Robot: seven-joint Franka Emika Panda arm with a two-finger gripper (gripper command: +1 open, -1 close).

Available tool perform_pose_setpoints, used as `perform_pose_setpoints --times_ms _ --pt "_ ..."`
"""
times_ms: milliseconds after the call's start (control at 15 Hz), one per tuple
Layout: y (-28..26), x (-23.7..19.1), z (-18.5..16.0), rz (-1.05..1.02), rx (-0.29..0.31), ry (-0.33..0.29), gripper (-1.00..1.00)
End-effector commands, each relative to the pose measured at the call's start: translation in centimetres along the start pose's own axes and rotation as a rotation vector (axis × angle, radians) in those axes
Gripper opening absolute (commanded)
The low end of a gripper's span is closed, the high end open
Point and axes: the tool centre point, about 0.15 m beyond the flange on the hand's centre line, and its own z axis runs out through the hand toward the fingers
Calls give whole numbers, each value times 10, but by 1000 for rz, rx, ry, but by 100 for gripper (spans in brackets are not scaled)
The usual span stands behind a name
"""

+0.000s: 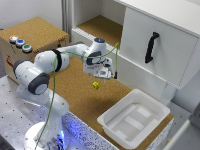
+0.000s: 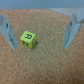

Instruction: Push the yellow block towards the left

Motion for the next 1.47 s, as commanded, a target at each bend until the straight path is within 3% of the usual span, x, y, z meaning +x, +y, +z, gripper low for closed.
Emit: perform_pose_setpoints --times_ms 0,800,1000,1067,1400 --pt "14 13 2 56 0 -63 100" --pt "14 13 2 56 0 -63 100" --pt "28 4 3 186 44 49 100" --pt "36 4 7 240 25 62 100" --pt "35 -8 45 320 82 58 100"
